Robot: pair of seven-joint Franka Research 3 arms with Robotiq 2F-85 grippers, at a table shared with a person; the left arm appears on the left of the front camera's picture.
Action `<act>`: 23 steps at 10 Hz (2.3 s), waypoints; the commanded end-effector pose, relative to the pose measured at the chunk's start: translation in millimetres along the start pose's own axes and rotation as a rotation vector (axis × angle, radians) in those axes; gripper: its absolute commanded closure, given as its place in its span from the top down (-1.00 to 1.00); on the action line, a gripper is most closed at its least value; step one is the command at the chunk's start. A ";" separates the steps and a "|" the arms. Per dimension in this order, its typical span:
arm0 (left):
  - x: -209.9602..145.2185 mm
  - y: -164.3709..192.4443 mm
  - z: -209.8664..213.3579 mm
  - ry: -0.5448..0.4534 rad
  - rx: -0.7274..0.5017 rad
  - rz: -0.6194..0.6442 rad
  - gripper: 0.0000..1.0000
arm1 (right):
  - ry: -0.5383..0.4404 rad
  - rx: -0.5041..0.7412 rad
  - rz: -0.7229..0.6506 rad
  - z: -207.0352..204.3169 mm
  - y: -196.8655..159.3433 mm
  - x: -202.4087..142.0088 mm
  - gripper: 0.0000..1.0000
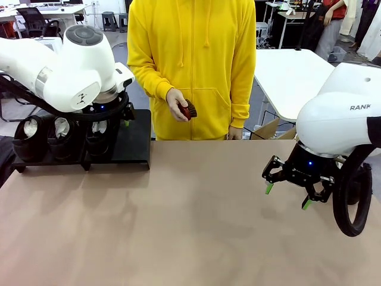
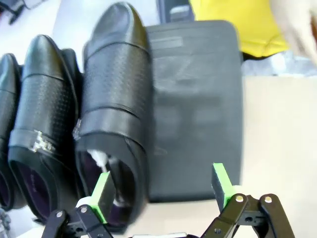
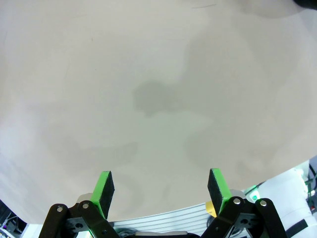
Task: Organize the shoes by placing them on the stand.
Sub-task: Pick up one Shoe and place it in the middle of the table.
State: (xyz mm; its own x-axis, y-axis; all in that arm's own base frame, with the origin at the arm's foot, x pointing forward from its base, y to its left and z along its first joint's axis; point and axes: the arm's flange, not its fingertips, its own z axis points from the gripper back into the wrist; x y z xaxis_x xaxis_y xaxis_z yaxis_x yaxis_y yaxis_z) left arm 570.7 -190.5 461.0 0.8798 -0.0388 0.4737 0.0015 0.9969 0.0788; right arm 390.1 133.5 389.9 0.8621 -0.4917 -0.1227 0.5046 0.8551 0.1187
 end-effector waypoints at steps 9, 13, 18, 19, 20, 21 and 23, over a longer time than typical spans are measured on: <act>-63.7 -6.7 114.9 0.200 -0.249 0.161 1.00 | -0.096 -0.196 0.394 1.6 -6.5 103.7 1.00; -63.7 -6.7 114.9 0.200 -0.249 0.161 1.00 | -0.236 -0.295 0.532 23.9 -34.7 149.1 1.00; -63.7 -6.7 114.9 0.200 -0.249 0.161 1.00 | -0.240 -0.287 0.556 27.9 -37.8 154.6 1.00; -63.7 -6.7 114.9 0.200 -0.249 0.161 1.00 | -0.254 -0.280 0.579 27.0 -43.6 159.5 1.00; -63.7 -6.7 114.9 0.200 -0.249 0.161 1.00 | -0.232 -0.303 0.667 17.1 -45.6 162.1 1.00; -63.7 -6.7 114.9 0.200 -0.249 0.161 1.00 | -0.232 -0.278 0.705 12.1 -53.9 164.9 1.00; -63.7 -6.7 114.9 0.200 -0.249 0.161 1.00 | -0.207 -0.249 0.709 1.8 -64.9 174.5 1.00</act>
State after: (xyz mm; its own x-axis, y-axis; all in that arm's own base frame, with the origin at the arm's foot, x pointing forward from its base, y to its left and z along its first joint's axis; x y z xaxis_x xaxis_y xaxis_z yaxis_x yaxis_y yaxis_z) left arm 459.4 -203.6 529.6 0.9545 0.1130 0.2759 -0.0501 0.9730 -0.2252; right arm 505.6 3.0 368.3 0.9841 0.1610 0.0754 -0.1469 0.9752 -0.1654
